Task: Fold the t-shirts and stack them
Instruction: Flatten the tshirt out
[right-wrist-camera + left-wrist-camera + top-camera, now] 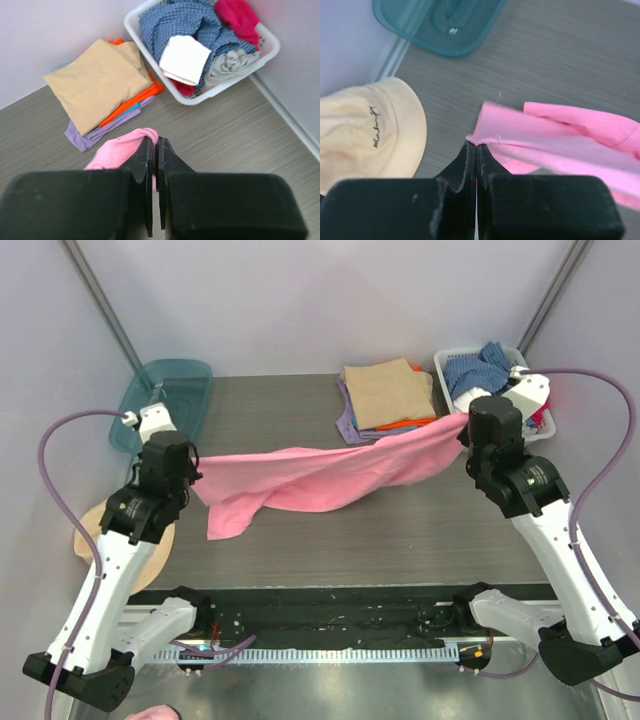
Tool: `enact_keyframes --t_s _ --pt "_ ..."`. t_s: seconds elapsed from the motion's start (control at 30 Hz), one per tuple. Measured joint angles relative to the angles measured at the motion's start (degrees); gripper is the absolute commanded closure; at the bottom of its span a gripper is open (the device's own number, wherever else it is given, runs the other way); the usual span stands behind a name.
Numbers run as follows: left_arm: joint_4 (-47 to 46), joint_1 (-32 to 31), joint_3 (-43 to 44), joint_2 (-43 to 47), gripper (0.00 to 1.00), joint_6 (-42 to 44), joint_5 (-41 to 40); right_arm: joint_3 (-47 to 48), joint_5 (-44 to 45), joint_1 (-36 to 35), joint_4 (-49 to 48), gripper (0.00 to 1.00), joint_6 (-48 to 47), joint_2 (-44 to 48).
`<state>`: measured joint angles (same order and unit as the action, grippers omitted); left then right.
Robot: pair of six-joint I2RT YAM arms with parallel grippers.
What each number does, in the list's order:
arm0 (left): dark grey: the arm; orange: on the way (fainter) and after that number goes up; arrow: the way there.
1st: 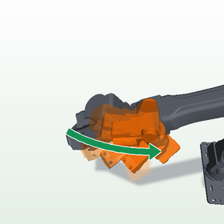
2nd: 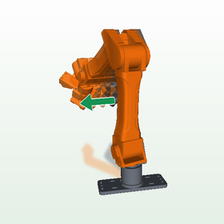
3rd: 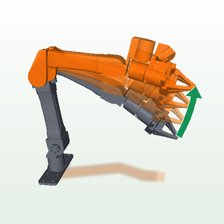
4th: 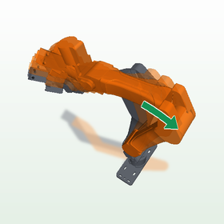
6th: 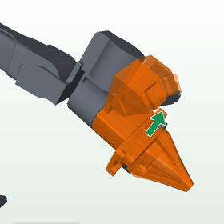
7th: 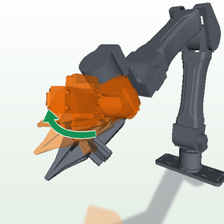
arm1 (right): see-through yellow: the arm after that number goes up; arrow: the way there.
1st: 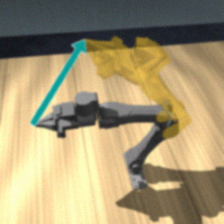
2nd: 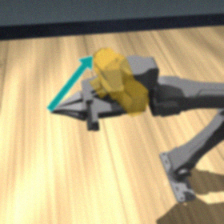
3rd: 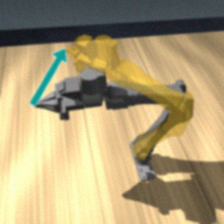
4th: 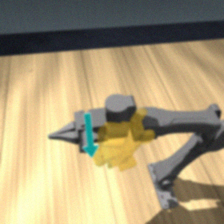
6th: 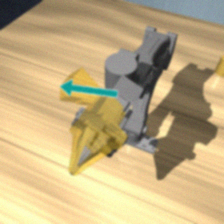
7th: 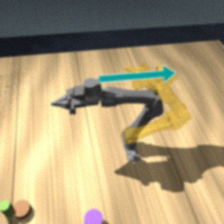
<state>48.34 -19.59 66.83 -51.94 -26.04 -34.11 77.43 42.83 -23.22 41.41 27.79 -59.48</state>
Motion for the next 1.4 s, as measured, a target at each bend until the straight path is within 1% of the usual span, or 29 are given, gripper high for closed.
enact_keyframes --t_s 0.17,0.53,0.6,0.83,1.0,1.2,1.27,1.4 --pt "0.0 2.1 8.9 -1.3 1.00 2.7 -0.9 6.7 2.2 0.1 0.3 0.99 -3.3 -0.5" --pt "0.6 2.4 31.3 -8.7 1.00 7.6 -1.1 23.7 0.5 0.1 -2.9 0.99 -12.7 -3.8" --pt "0.7 2.4 36.9 -10.4 1.00 8.6 -0.6 27.8 -0.2 0.1 -3.3 0.99 -14.9 -5.1" --pt "0.8 2.4 47.3 -13.3 1.00 10.5 0.6 42.1 -1.6 0.1 -4.8 0.99 -20.8 -9.9" --pt "1.0 2.4 52.1 -14.8 1.00 11.8 1.1 46.7 -1.8 0.1 -5.4 0.99 -22.9 -10.6" --pt "1.7 2.4 53.7 -13.8 1.00 11.7 2.9 46.6 -4.5 0.1 -5.3 0.99 -23.6 -9.2" --pt "2.3 2.4 52.9 -12.3 1.00 11.0 4.5 45.2 -7.7 0.1 -4.6 0.99 -23.0 -7.5" --pt "3.9 2.5 44.7 -5.1 1.00 7.9 8.7 40.5 -15.4 0.1 -0.7 0.99 -20.9 -1.9"
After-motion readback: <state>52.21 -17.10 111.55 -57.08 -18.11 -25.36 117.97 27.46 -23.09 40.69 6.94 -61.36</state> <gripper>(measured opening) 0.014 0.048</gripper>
